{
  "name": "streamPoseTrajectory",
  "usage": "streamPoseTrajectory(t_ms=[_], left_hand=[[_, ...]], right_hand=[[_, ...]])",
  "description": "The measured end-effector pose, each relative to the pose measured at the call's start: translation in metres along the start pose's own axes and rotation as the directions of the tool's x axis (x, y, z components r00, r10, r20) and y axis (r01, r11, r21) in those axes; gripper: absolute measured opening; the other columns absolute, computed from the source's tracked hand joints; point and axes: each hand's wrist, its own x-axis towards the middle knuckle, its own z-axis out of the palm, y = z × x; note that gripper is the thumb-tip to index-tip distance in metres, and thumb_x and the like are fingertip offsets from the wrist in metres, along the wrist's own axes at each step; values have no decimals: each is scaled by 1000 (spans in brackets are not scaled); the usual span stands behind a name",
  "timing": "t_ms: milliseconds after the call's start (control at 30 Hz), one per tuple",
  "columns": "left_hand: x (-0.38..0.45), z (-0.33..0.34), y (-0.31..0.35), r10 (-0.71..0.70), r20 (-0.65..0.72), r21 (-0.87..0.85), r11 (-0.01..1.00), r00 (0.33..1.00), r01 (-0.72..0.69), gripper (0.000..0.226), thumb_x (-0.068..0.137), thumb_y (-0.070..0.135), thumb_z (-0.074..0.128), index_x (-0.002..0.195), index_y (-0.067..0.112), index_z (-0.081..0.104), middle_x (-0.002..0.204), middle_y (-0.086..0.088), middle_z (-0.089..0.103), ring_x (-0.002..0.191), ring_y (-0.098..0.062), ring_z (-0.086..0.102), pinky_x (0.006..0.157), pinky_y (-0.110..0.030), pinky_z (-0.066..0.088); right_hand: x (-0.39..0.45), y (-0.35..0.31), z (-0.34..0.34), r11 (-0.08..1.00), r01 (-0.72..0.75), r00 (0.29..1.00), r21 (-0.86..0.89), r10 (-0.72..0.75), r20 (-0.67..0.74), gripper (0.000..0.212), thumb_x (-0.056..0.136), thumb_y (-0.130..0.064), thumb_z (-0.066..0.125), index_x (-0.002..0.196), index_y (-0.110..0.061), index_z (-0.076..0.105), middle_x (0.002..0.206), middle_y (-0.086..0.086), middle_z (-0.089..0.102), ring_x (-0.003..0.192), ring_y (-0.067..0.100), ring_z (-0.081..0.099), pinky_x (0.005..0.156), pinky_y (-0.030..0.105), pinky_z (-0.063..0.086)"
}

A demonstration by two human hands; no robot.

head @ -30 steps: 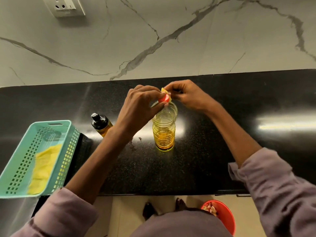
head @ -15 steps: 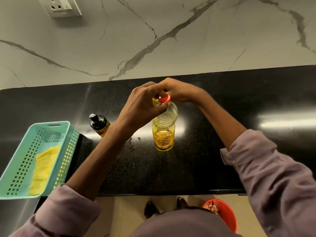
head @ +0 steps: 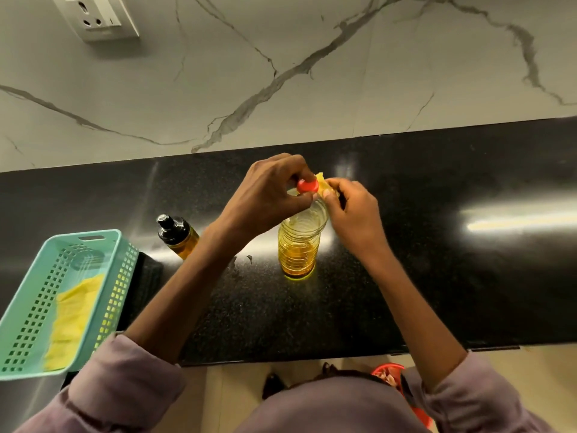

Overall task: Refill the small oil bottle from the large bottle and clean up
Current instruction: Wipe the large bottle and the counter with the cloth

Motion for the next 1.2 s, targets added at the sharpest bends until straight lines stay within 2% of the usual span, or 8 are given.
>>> streamPoseTrajectory(t_ms=[133, 267, 467, 667, 933, 1033, 1133, 1200], left_hand=[[1, -8, -4, -37, 105, -128, 990, 994, 51, 40, 82, 21, 72, 120, 17, 60, 103, 1, 64, 88, -7, 61, 77, -16, 51], [4, -16, -12, -34, 170, -86, 995, 985, 49, 35, 82, 27, 70, 116, 18, 66, 109, 3, 62, 95, -6, 60, 80, -18, 52], [6, -27, -27, -41, 221, -125, 990, 974, 70, 33, 81, 25, 72, 113, 20, 67, 106, 3, 64, 93, -3, 60, 78, -17, 51], [7, -24, -30, -44, 209, -168, 983, 977, 80, 33, 82, 28, 71, 113, 18, 67, 106, 3, 64, 95, -3, 60, 79, -15, 50], [-1, -17, -31, -32, 158, -219, 974, 987, 67, 34, 82, 22, 71, 115, 17, 65, 108, 1, 62, 98, -6, 60, 80, -13, 49], [-2, -16, -33, -36, 134, -230, 971, 990, 66, 34, 82, 21, 71, 116, 16, 65, 108, 0, 61, 97, -6, 60, 81, -14, 50], [-3, -10, -35, -55, 72, -244, 967, 996, 71, 34, 83, 22, 70, 116, 15, 65, 108, 0, 61, 96, -6, 60, 83, -15, 51], [-4, -4, -37, -71, 20, -248, 966, 997, 74, 34, 84, 22, 69, 117, 14, 63, 109, 1, 61, 98, -8, 61, 84, -18, 52]], right_hand=[[-25, -5, 9, 993, 80, 981, -82, -93, -169, 22, 97, -21, 51, 114, -10, 61, 97, 4, 56, 81, 7, 50, 70, 13, 41], [-44, -2, 18, 933, 252, 919, -256, -314, -240, 24, 94, -16, 55, 115, -5, 62, 94, 9, 59, 81, 18, 53, 70, 24, 44], [-45, -3, 27, 688, 472, 774, -551, -623, -115, 37, 84, -10, 68, 121, -8, 61, 93, 13, 64, 83, 25, 56, 68, 37, 50], [-37, -32, 41, 523, 477, 719, -706, -694, -29, 25, 99, -18, 45, 99, -14, 70, 84, 8, 64, 79, 24, 58, 65, 36, 44], [-41, -11, 24, 366, 624, 549, -691, -834, 54, 22, 98, -18, 49, 102, -16, 71, 85, 5, 65, 74, 21, 60, 61, 34, 47], [-46, 11, 24, 546, 585, 648, -600, -759, -59, 22, 93, -18, 59, 113, -15, 67, 96, 6, 59, 81, 21, 54, 66, 35, 43], [-51, 21, 34, 869, 372, 854, -326, -458, -246, 27, 93, -24, 59, 116, -11, 64, 92, 6, 64, 80, 17, 56, 69, 31, 44], [-52, 17, 40, 972, 206, 931, -115, -231, -283, 29, 94, -27, 54, 116, -9, 63, 92, 3, 64, 82, 14, 56, 71, 29, 46]])
